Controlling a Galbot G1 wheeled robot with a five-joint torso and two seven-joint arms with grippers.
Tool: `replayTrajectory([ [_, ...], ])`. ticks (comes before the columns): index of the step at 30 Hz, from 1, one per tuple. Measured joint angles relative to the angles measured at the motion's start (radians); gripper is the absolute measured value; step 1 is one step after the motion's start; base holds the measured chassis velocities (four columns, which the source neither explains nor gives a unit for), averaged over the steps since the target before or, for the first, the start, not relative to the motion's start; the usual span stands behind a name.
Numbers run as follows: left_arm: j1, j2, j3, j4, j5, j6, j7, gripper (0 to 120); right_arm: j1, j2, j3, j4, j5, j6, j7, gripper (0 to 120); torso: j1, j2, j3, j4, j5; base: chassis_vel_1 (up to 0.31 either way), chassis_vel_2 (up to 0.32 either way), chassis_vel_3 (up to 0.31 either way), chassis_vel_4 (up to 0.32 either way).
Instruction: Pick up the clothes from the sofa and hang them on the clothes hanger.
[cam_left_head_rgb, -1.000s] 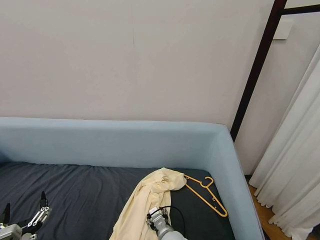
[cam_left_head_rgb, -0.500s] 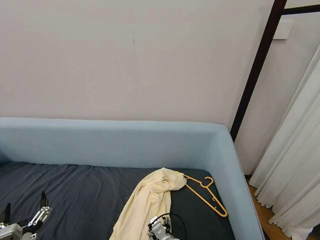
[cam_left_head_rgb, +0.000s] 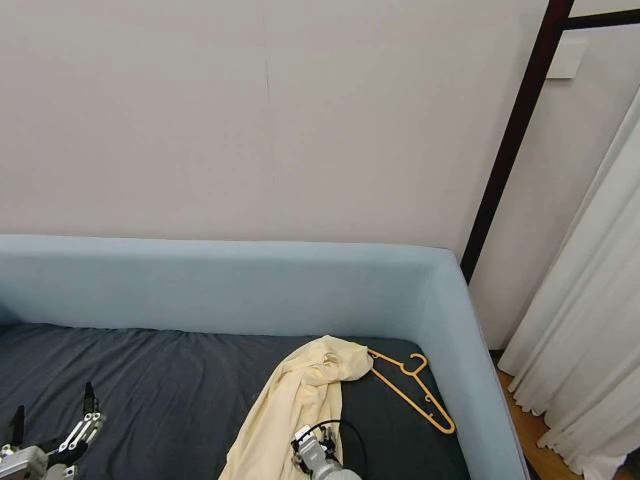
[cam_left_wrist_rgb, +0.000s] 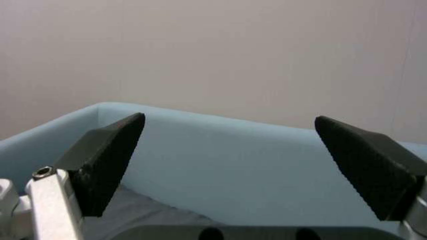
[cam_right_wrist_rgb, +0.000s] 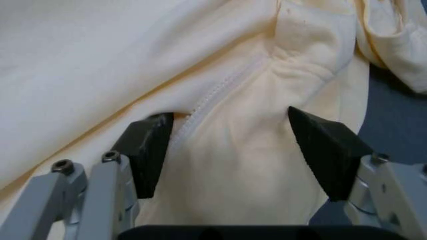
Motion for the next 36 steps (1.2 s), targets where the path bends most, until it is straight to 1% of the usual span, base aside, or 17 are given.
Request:
replayTrajectory([
  [5,0.004,-0.002,0.000,-0.005,0.002,0.000,0.000,100,0.010,0.006,0.013,-0.035,-0.023,0.027,-0.019,57,0.000,0.000,0.000,0.0000,0.0000,0.000,0.000,0.000,0.000],
  [8,0.005,-0.003,-0.001,-0.006,0.003,0.000,0.000,100,0.013,-0.009,0.018,-0.034,-0.026,0.030,-0.021,47,0.000,0.000,0.000,0.0000,0.0000,0.000,0.000,0.000,0.000],
  [9,0.005,-0.003,-0.001,-0.006,0.003,0.000,0.000,100,0.013,-0.009,0.018,-0.034,-0.026,0.030,-0.021,47,0.000,0.000,0.000,0.0000,0.0000,0.000,0.000,0.000,0.000],
  [11,0.004,-0.006,0.000,-0.007,0.006,0.000,0.000,100,0.015,-0.021,0.021,-0.027,-0.026,0.035,-0.023,36,0.000,0.000,0.000,-0.0002,0.0000,0.000,0.000,0.000,0.000],
  [12,0.004,-0.006,0.000,-0.007,0.006,0.000,0.000,100,0.015,-0.021,0.021,-0.027,-0.026,0.035,-0.023,36,0.000,0.000,0.000,-0.0002,0.0000,0.000,0.000,0.000,0.000],
  [15,0.004,-0.009,0.004,-0.007,0.009,0.000,0.000,100,0.016,-0.027,0.026,-0.026,-0.026,0.045,-0.028,25,0.000,0.000,0.000,-0.0001,0.0000,0.000,0.000,0.000,0.000],
  [16,0.004,-0.009,0.005,-0.007,0.009,0.000,0.000,100,0.016,-0.028,0.028,-0.026,-0.026,0.047,-0.029,18,0.000,0.000,0.000,-0.0001,0.0000,0.000,0.000,0.000,0.000],
  [17,0.004,-0.009,0.005,-0.007,0.009,0.000,0.000,100,0.016,-0.028,0.028,-0.026,-0.026,0.047,-0.029,18,0.000,0.000,0.000,-0.0001,0.0000,0.000,0.000,0.000,0.000],
  [20,0.003,-0.010,0.006,-0.007,0.010,0.000,0.000,100,0.015,-0.031,0.031,-0.026,-0.024,0.050,-0.032,8,0.000,0.000,0.000,-0.0001,0.0001,0.000,0.000,0.000,0.000],
  [21,0.003,-0.010,0.007,-0.006,0.010,-0.001,0.000,100,0.014,-0.031,0.032,-0.029,-0.024,0.050,-0.033,1,0.000,0.000,0.000,-0.0001,0.0001,0.000,0.000,0.000,0.000],
  [22,0.003,-0.010,0.007,-0.005,0.010,-0.001,0.000,100,0.014,-0.031,0.033,-0.032,-0.023,0.050,-0.033,0,0.000,0.000,0.000,0.0000,0.0001,0.000,0.000,0.000,0.000],
  [25,0.003,-0.011,0.009,-0.004,0.012,-0.002,0.000,100,0.013,-0.027,0.037,-0.034,-0.020,0.050,-0.031,0,0.000,0.000,0.000,0.0000,0.0001,0.000,0.000,0.000,0.000],
  [27,0.003,-0.012,0.009,-0.003,0.013,-0.003,0.000,100,0.012,-0.026,0.038,-0.034,-0.016,0.050,-0.029,7,0.000,0.000,0.000,0.0000,0.0000,0.000,0.000,0.000,0.000],
  [28,0.003,-0.012,0.009,-0.003,0.013,-0.003,0.000,100,0.012,-0.026,0.038,-0.034,-0.016,0.050,-0.029,7,0.000,0.000,0.000,0.0000,0.0000,0.000,0.000,0.000,0.000],
  [32,0.003,-0.010,0.009,-0.003,0.013,-0.004,0.000,100,0.012,-0.019,0.040,-0.038,-0.016,0.049,-0.026,23,0.000,0.000,0.000,0.0000,0.0000,0.000,0.000,0.000,0.000],
  [33,0.003,-0.010,0.009,-0.003,0.013,-0.004,0.000,100,0.012,-0.019,0.040,-0.038,-0.016,0.049,-0.026,23,0.000,0.000,0.000,0.0000,0.0000,0.000,0.000,0.000,0.000],
  [36,0.002,-0.009,0.008,-0.003,0.013,-0.004,0.000,100,0.011,-0.017,0.044,-0.042,-0.017,0.038,-0.024,36,0.000,0.000,0.000,0.0000,0.0000,0.000,0.000,0.000,0.000],
])
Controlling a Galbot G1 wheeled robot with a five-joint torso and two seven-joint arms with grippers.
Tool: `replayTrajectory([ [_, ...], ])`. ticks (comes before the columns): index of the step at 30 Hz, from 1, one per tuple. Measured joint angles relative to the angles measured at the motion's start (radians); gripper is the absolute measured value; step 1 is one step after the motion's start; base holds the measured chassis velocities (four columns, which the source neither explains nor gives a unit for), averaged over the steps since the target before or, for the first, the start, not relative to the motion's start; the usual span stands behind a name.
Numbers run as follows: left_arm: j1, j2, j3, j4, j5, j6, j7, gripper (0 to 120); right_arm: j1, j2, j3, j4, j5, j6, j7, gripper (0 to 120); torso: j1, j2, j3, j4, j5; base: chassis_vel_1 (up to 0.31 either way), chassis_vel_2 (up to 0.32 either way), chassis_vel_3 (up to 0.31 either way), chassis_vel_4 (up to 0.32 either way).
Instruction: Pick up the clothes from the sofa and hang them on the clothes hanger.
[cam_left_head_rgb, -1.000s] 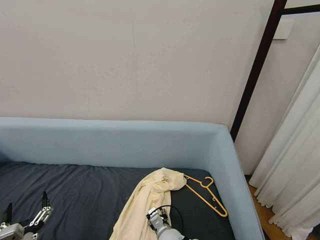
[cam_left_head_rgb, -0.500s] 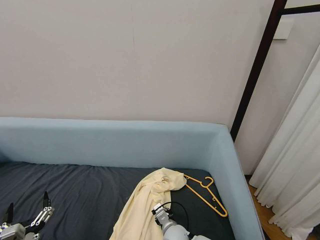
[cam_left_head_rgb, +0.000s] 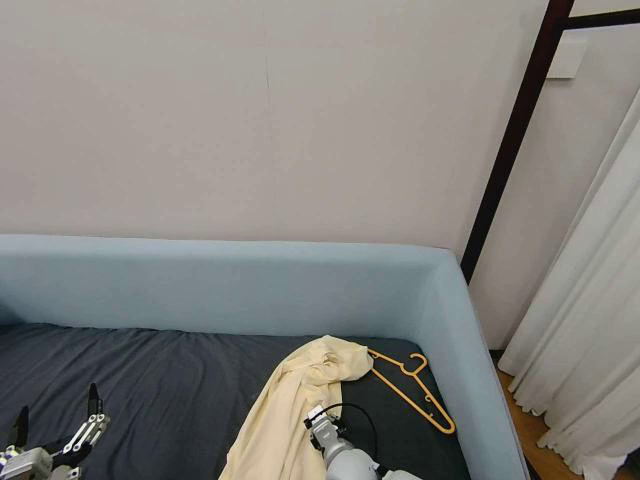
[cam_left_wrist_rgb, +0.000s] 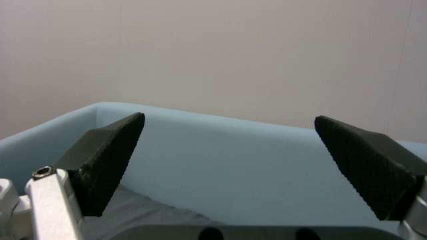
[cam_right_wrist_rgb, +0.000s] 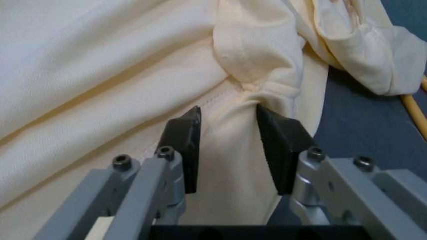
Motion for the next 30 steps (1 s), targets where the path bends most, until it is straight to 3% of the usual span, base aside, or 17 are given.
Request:
replayTrajectory([
  [2,-0.001,0.000,0.000,0.000,0.000,0.000,0.000,100,-0.001,0.000,0.003,-0.005,-0.001,-0.004,0.000,46,0.000,0.000,0.000,0.0000,0.0000,0.000,0.000,0.000,0.000],
  [5,-0.003,0.000,0.001,0.001,0.000,0.000,0.000,100,-0.003,-0.001,0.006,-0.008,-0.003,-0.010,0.000,50,0.000,0.000,0.000,-0.0001,0.0000,0.000,0.000,0.000,0.000],
  [13,-0.008,0.003,0.003,0.006,-0.003,0.000,-0.002,100,-0.006,-0.008,0.009,-0.007,0.001,-0.023,-0.001,26,0.000,0.000,0.000,-0.0001,0.0000,0.000,0.000,0.000,0.000],
  [18,-0.011,0.005,0.004,0.010,-0.004,0.000,-0.003,100,-0.006,-0.009,0.011,-0.009,0.003,-0.022,-0.009,3,0.000,0.000,0.000,0.0000,0.0000,0.000,0.000,0.000,0.000],
  [25,-0.012,0.007,0.004,0.011,-0.005,0.000,-0.003,100,-0.008,-0.007,0.023,-0.024,0.004,-0.011,-0.019,0,0.000,0.000,0.000,0.0000,0.0000,0.000,0.000,0.000,0.000],
  [30,-0.014,0.012,0.004,0.012,-0.009,0.001,-0.005,100,-0.013,-0.054,0.025,0.020,0.016,0.095,-0.056,0,0.000,0.000,0.000,0.0000,0.0001,0.000,0.000,0.000,0.000],
])
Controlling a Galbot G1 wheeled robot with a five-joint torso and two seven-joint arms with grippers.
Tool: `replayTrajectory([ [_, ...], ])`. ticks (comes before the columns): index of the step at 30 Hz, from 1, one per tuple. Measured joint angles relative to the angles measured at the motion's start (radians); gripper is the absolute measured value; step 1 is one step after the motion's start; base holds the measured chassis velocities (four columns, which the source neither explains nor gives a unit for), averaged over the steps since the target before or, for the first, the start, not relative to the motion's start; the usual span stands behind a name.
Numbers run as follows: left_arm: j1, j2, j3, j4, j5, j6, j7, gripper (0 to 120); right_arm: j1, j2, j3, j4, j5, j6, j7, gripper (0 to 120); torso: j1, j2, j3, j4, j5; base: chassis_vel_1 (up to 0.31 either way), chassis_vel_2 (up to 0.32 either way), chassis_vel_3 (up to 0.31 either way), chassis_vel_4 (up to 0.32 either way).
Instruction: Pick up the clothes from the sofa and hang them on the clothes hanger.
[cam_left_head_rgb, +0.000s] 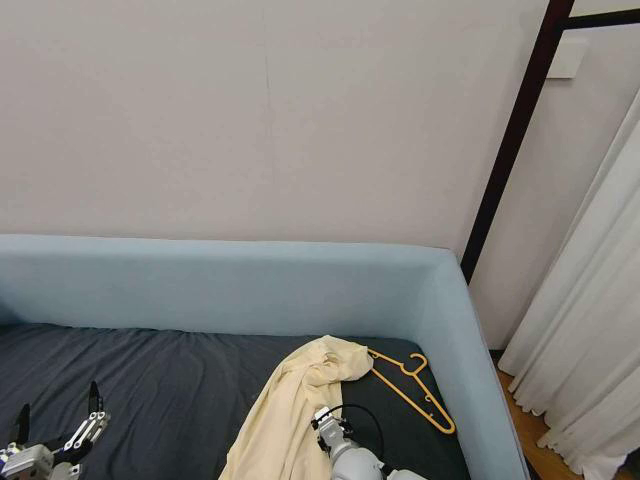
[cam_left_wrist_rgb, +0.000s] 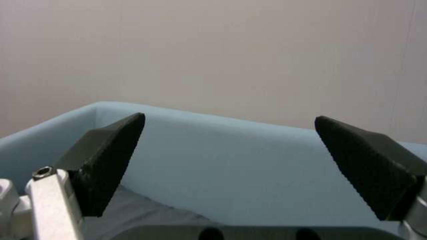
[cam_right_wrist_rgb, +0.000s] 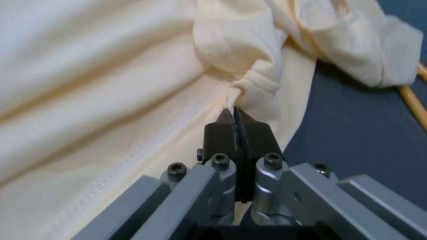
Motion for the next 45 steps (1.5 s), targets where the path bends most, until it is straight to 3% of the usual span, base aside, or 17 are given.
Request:
replayTrajectory([
  [2,-0.001,0.006,0.000,0.002,-0.004,0.001,-0.001,100,0.000,-0.048,0.006,0.072,0.024,0.075,-0.026,0,0.000,0.000,0.000,-0.0001,0.0001,0.000,0.000,0.000,0.000],
  [10,-0.021,0.032,0.015,0.027,-0.019,0.004,-0.001,100,0.032,-0.214,0.064,0.349,0.208,0.189,-0.122,0,0.000,0.000,0.000,-0.0002,-0.0002,0.000,0.000,0.000,0.000],
  [14,-0.053,0.058,0.060,0.063,-0.062,0.027,0.000,100,0.074,-0.294,0.129,0.445,0.318,0.338,-0.321,0,0.000,0.000,0.000,-0.0001,0.0000,0.000,0.000,0.000,0.000],
  [19,-0.099,0.078,0.116,0.100,-0.094,0.056,-0.001,100,0.149,-0.334,0.206,0.490,0.426,0.434,-0.480,0,0.000,0.000,0.000,-0.0001,0.0000,0.000,0.000,0.000,0.000],
  [25,-0.138,0.095,0.162,0.112,-0.118,0.086,-0.007,100,0.253,-0.363,0.236,0.504,0.497,0.445,-0.558,0,0.000,0.000,0.000,0.0000,0.0000,0.000,0.000,0.000,0.000],
  [29,-0.199,0.120,0.228,0.144,-0.141,0.101,0.000,100,0.407,-0.398,0.200,0.513,0.574,0.449,-0.659,0,0.000,0.000,0.000,-0.0002,-0.0002,0.000,0.000,0.000,0.000],
  [32,-0.230,0.124,0.245,0.159,-0.153,0.102,0.004,100,0.472,-0.395,0.155,0.492,0.595,0.455,-0.709,0,0.000,0.000,0.000,-0.0003,0.0000,0.000,0.000,0.000,0.000],
  [36,-0.274,0.125,0.261,0.172,-0.173,0.103,0.002,100,0.633,-0.327,0.072,0.419,0.636,0.458,-0.759,0,0.000,0.000,0.000,-0.0002,0.0000,0.000,0.000,0.000,0.000],
  [39,-0.277,0.126,0.259,0.169,-0.178,0.105,0.000,100,0.706,-0.286,0.058,0.393,0.654,0.458,-0.756,0,0.000,0.000,0.000,0.0001,-0.0003,0.000,0.000,0.000,0.000],
  [41,-0.271,0.128,0.245,0.151,-0.185,0.105,-0.002,100,0.833,-0.209,0.054,0.347,0.681,0.451,-0.728,0,0.000,0.000,0.000,0.0006,-0.0005,0.000,0.000,0.000,0.000],
  [45,-0.252,0.133,0.224,0.133,-0.194,0.105,-0.007,100,0.933,-0.162,0.056,0.307,0.697,0.441,-0.709,0,0.000,0.000,0.000,0.0003,-0.0006,0.000,0.000,0.000,0.000],
])
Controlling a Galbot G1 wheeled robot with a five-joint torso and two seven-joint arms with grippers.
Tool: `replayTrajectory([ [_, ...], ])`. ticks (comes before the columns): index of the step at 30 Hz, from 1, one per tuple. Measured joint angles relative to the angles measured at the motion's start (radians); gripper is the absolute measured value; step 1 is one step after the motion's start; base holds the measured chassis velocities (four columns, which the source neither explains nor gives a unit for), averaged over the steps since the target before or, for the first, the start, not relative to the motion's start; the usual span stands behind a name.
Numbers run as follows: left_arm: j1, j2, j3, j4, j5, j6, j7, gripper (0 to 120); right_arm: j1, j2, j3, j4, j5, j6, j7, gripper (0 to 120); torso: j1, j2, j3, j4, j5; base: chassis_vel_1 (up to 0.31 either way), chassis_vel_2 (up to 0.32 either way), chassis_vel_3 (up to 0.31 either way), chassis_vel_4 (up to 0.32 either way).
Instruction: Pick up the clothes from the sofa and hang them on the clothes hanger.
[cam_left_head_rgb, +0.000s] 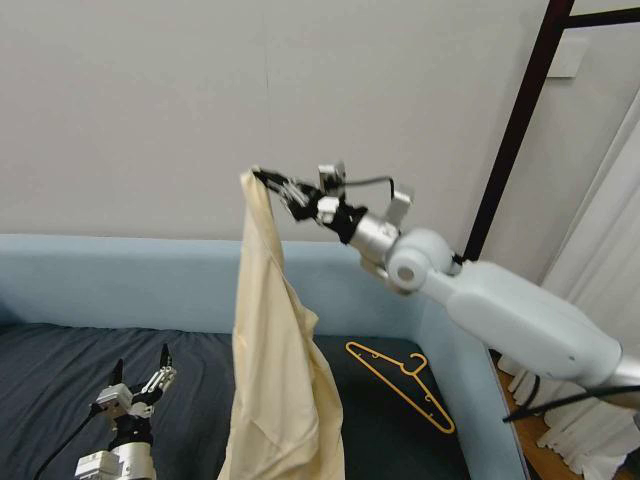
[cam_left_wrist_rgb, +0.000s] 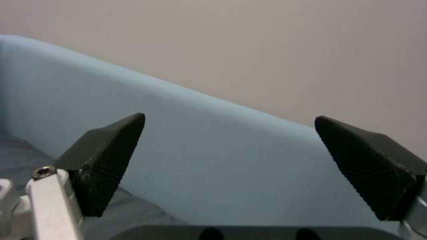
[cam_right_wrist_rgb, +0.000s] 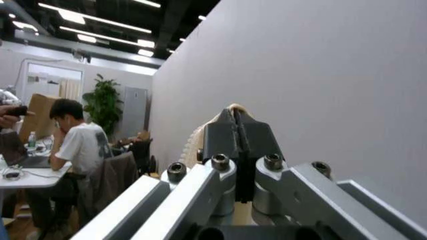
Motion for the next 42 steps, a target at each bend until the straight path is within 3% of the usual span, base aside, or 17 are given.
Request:
replayTrajectory([
  [14,0.056,-0.020,-0.019,-0.078,0.008,-0.008,-0.013,100,0.239,0.033,0.024,-0.211,0.001,-0.006,-0.042,0,0.000,0.000,0.000,-0.0006,0.0006,0.000,0.000,0.000,0.000],
  [22,0.076,-0.032,-0.028,-0.097,0.022,-0.016,-0.025,100,0.283,0.039,0.054,-0.125,0.059,-0.008,-0.032,0,0.000,0.000,0.000,-0.0002,0.0001,0.000,0.000,0.000,0.000],
  [25,0.076,-0.041,-0.024,-0.072,0.041,-0.020,-0.032,100,0.160,-0.009,0.011,0.039,0.060,-0.006,0.000,0,0.000,0.000,0.000,0.0001,0.0001,0.000,0.000,0.000,0.000],
  [26,0.076,-0.041,-0.024,-0.072,0.041,-0.020,-0.032,100,0.160,-0.009,0.011,0.039,0.060,-0.006,0.000,0,0.000,0.000,0.000,0.0001,0.0001,0.000,0.000,0.000,0.000],
  [29,0.069,-0.038,-0.016,-0.028,0.066,-0.011,-0.040,100,-0.113,-0.083,-0.041,0.169,-0.043,-0.006,0.008,0,0.000,0.000,0.000,-0.0001,0.0005,0.000,0.000,0.000,0.000],
  [32,0.066,-0.032,-0.013,-0.015,0.070,-0.001,-0.044,100,-0.208,-0.102,-0.060,0.182,-0.088,-0.005,0.000,0,0.000,0.000,0.000,-0.0006,0.0011,0.000,0.000,0.000,0.000],
  [33,0.063,-0.020,-0.009,-0.002,0.075,0.015,-0.048,100,-0.336,-0.124,-0.089,0.186,-0.154,0.006,-0.017,0,0.000,0.000,0.000,-0.0007,0.0013,0.000,0.000,0.000,0.000],
  [36,0.066,0.010,-0.006,0.007,0.084,0.040,-0.056,100,-0.526,-0.139,-0.096,0.179,-0.254,0.018,-0.043,0,0.000,0.000,0.000,-0.0008,0.0006,0.000,0.000,0.000,0.000],
  [42,0.081,0.095,0.004,0.069,0.083,0.038,-0.035,100,-0.675,-0.150,-0.100,0.190,-0.318,0.020,-0.100,0,0.000,0.000,0.000,0.0000,0.0003,0.000,0.000,0.000,0.000],
])
